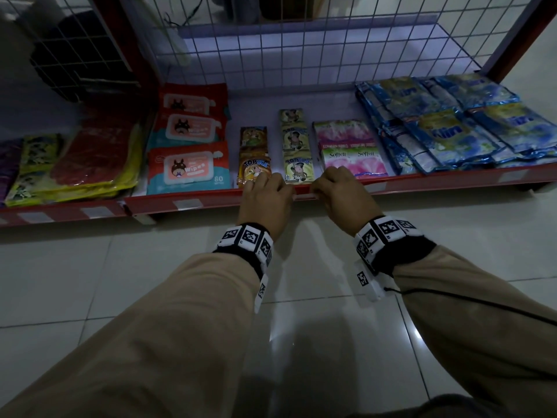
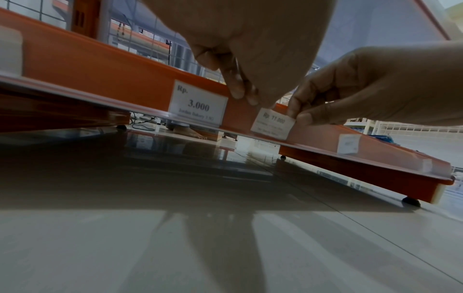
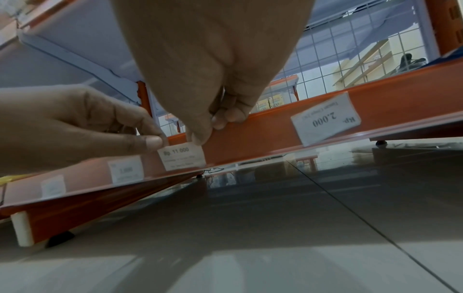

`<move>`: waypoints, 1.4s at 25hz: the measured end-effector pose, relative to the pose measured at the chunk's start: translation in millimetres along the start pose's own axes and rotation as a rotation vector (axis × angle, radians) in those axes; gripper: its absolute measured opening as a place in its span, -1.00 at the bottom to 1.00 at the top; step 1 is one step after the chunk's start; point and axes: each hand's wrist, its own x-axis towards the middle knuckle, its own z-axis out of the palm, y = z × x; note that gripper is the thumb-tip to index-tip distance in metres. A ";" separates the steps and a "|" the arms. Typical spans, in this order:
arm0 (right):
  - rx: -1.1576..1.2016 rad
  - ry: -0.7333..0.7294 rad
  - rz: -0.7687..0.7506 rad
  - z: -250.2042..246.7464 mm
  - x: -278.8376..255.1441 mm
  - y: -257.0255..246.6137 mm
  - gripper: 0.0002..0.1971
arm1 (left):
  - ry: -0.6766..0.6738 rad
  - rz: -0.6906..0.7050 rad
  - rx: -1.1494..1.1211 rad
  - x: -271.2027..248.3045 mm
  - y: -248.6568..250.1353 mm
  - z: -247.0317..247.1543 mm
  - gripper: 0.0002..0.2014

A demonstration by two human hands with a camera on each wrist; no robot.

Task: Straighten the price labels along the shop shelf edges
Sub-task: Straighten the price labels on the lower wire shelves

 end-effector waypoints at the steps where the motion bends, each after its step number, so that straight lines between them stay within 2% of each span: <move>1: -0.006 -0.002 0.003 0.7 -0.2 0.0 -0.79 | 0.002 -0.001 0.003 -0.1 0.4 0.2 -0.77; 7: -0.020 0.058 0.007 6.3 -6.9 0.4 -0.80 | 0.053 0.011 -0.008 -2.9 2.1 -0.3 -0.80; 12: 0.009 0.093 0.009 5.9 -11.1 3.5 -0.68 | 0.050 -0.032 -0.094 -3.3 -2.4 -3.1 -0.81; 17: -0.007 0.113 0.025 -0.4 -18.2 6.7 -0.74 | 0.055 -0.055 -0.171 -8.2 -1.1 -6.1 -0.82; 22: -0.111 0.159 0.055 -10.1 -31.8 22.8 -0.80 | 0.036 -0.056 -0.103 -9.2 3.2 -7.1 -0.76; 28: -0.128 0.242 0.147 -15.7 -48.7 49.7 -0.79 | 0.098 -0.071 0.010 -8.7 15.2 -8.8 -0.78; 31: -0.098 0.257 0.118 -13.9 -49.2 53.2 -0.81 | 0.082 0.028 -0.036 -1.4 33.2 -6.3 -0.71; 33: -0.082 0.263 0.097 -12.4 -49.2 55.3 -0.79 | 0.021 0.135 -0.051 5.6 52.1 -2.5 -0.57; 35: -0.076 0.255 0.082 -10.2 -50.1 56.9 -0.76 | -0.043 0.175 -0.047 11.2 69.1 2.2 -0.46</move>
